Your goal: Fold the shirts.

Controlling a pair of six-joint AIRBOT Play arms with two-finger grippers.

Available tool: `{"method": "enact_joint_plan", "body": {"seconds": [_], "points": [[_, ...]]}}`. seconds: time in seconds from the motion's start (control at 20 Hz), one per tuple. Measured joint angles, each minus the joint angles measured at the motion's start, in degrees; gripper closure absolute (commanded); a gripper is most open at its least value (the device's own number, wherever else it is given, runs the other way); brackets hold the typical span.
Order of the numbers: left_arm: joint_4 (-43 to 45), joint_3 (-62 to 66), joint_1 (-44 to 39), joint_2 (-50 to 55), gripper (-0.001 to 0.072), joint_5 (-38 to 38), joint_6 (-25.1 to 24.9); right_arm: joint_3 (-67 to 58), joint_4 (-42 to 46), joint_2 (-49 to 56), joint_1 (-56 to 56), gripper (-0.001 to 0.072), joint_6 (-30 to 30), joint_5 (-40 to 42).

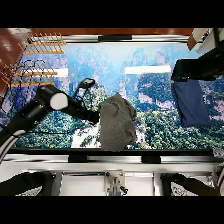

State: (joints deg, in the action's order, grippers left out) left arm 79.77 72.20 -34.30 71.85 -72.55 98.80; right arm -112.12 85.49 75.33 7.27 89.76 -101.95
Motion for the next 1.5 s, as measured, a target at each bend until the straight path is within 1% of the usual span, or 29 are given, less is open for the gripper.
{"method": "enact_joint_plan", "body": {"seconds": [0.1,0.15,0.2,0.25,0.35,0.45,0.6,0.8,0.9,0.95,1.05,1.15,1.35,1.5], "points": [[-0.26,-0.55,6.05,-1.38,-0.0013,-2.82,-1.81,1.97,-1.03,2.73,-1.46,0.0043,-0.59,0.07],[-1.75,-1.57,8.90,-1.79,-0.0005,-3.91,-3.13,3.32,-1.95,3.93,-2.49,0.0043,-0.70,0.04],[-3.89,-3.06,11.06,-2.08,0.0028,-4.52,-4.55,4.96,-3.19,5.20,-3.58,0.0043,-0.83,-0.63],[-6.40,-5.42,12.83,-2.21,0.0102,-4.63,-6.10,6.88,-4.61,6.47,-4.74,0.0043,-0.85,-1.44],[-11.34,-11.61,14.34,-2.45,0.0100,-3.72,-8.39,10.95,-6.99,8.83,-6.51,0.0043,-0.50,-0.98],[-17.05,-18.82,13.62,-2.60,0.0100,-0.22,-9.84,14.93,-8.63,11.41,-7.52,0.0043,-0.24,1.49],[-25.99,-28.06,9.60,-2.38,0.0096,7.63,-11.30,19.02,-13.53,16.02,-7.85,0.0043,-0.20,5.64],[-36.89,-33.46,1.88,-0.37,0.0099,17.84,-13.81,20.94,-23.93,22.49,-8.04,0.0043,-1.73,9.60],[-40.57,-34.38,-0.92,1.36,0.0102,21.77,-14.40,21.29,-27.36,25.07,-8.07,0.0043,-2.49,10.69],[-42.07,-34.67,-1.88,2.23,0.0169,23.41,-14.62,21.38,-28.79,26.16,-8.09,0.0043,-2.84,11.06],[-44.35,-34.97,-2.99,3.72,0.0526,25.40,-14.88,21.55,-30.36,27.80,-8.11,0.0043,-3.61,11.65],[-45.68,-35.06,-3.61,4.44,0.0673,25.97,-15.04,21.59,-30.56,29.14,-7.89,0.0043,-4.20,12.31],[-46.75,-35.06,-3.69,4.85,0.0677,21.97,-16.65,21.66,-29.24,32.11,-5.22,0.0043,-5.70,13.42],[-46.97,-35.06,-3.56,4.87,0.0677,19.39,-17.66,21.68,-30.80,33.86,-1.68,0.0043,-7.82,15.10]]}}
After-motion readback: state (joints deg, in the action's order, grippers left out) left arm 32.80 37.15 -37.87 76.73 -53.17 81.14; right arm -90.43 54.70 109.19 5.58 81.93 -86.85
